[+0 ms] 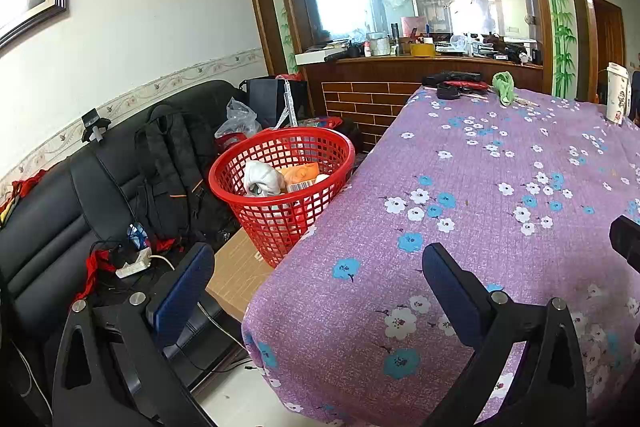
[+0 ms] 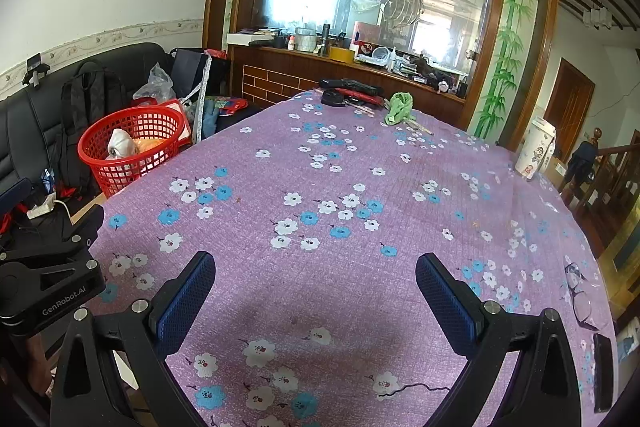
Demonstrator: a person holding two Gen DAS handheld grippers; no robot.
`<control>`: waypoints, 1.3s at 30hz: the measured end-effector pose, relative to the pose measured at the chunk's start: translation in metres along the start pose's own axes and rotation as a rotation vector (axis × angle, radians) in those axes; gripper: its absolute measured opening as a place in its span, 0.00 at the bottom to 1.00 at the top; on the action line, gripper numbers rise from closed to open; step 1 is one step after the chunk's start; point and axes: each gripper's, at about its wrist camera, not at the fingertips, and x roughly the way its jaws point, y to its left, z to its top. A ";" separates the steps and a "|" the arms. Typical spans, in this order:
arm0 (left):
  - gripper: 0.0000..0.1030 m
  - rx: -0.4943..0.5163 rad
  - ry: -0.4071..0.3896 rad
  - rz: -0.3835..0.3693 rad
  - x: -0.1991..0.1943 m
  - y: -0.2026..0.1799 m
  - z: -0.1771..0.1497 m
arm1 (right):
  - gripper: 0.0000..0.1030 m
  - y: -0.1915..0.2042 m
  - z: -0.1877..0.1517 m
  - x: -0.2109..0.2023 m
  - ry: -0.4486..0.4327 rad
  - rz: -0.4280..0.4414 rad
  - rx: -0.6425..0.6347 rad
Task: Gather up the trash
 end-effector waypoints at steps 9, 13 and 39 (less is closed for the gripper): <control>1.00 0.000 0.001 0.002 0.000 0.000 0.000 | 0.99 0.000 0.001 0.001 0.001 0.000 0.000; 1.00 0.001 0.001 0.003 0.001 0.000 -0.001 | 0.99 0.000 0.001 0.000 0.001 -0.001 -0.001; 1.00 0.035 0.021 -0.019 0.007 -0.007 -0.005 | 0.99 -0.008 -0.008 0.011 0.026 0.001 0.022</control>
